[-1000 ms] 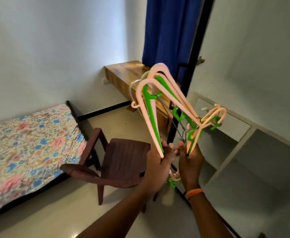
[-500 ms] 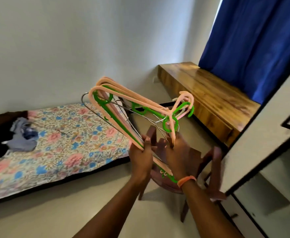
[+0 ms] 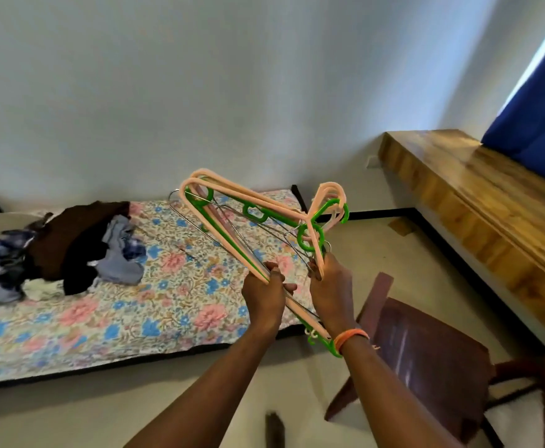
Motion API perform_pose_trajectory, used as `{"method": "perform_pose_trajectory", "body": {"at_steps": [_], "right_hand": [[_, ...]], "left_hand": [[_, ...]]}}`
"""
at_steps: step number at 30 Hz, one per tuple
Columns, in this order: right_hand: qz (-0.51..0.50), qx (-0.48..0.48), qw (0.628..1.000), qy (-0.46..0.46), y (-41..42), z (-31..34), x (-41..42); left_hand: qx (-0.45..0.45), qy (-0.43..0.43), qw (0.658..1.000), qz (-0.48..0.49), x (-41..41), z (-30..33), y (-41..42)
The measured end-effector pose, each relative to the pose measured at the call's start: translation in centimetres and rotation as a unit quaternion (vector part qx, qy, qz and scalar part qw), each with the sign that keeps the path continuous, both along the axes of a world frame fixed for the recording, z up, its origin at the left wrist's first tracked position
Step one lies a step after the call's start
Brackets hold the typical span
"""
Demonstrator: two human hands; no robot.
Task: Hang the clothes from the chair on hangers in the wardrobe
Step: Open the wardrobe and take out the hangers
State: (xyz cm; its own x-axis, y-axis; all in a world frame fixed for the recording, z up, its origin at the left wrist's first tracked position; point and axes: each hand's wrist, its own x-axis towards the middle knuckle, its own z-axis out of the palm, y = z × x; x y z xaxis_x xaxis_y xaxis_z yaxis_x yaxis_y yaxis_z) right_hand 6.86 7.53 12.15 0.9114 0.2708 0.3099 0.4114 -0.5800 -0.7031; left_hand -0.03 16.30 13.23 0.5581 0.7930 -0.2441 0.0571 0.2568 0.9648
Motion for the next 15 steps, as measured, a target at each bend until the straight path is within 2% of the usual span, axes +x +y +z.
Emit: {"method": "perform_pose_trajectory", "body": {"at_steps": [10, 15], "right_hand": [[0.081, -0.016, 0.984, 0.156, 20.4, -4.9, 13.6], [0.134, -0.054, 0.958, 0.246, 28.9, -6.0, 21.3]], "left_hand": [[-0.07, 0.104, 0.992, 0.02, 12.7, -4.4, 21.1], [-0.106, 0.148, 0.983, 0.015, 20.3, -6.2, 31.0]]}}
